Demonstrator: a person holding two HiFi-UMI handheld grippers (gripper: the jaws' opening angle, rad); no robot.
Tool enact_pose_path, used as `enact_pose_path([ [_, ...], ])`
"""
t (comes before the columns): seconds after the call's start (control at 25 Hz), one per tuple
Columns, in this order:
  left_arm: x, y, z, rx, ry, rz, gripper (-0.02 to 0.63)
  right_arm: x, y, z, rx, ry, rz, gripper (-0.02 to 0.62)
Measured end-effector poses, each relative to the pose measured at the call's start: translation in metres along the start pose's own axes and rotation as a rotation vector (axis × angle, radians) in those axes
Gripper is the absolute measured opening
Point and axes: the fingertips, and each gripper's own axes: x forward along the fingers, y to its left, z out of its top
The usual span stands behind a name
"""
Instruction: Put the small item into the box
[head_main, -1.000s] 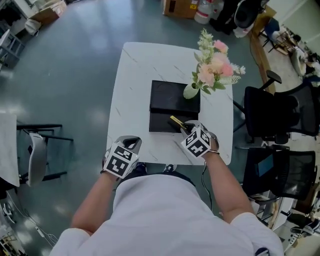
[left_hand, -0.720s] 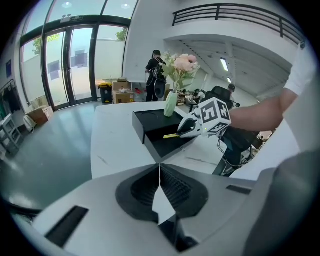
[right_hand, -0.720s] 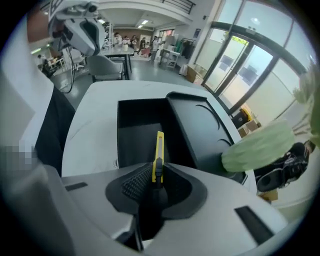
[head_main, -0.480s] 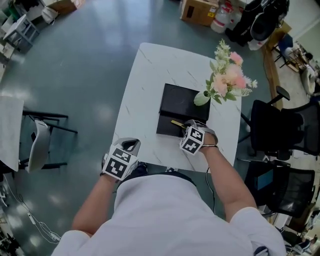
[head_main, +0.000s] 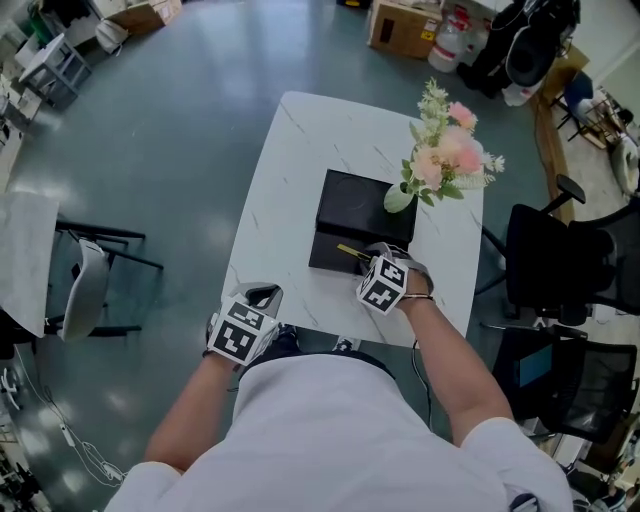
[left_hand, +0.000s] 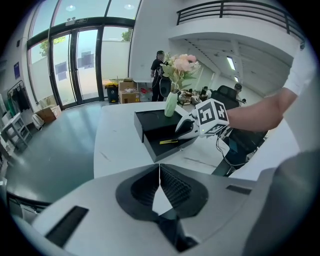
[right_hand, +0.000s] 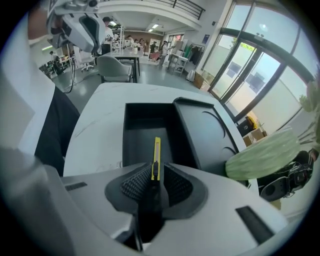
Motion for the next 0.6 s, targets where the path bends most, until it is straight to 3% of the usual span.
enact_pose_path([
  [0.24,0.006,-0.034,0.016,0.024,-0.002,-0.028,0.017,-0.073,0.021,0.012,0.181,-0.214,-0.006,0.088],
  [0.44,0.013,-0.065,0.017,-0.077,-0.033,-0.081,0.017,-0.122,0.058,0.005,0.455,-0.436,0.111,0.081],
  [0.6,0.009,-0.086,0.019,-0.068,-0.066,-0.075,0.017,-0.139,0.071,-0.008,0.606,-0.549,0.164,0.074],
])
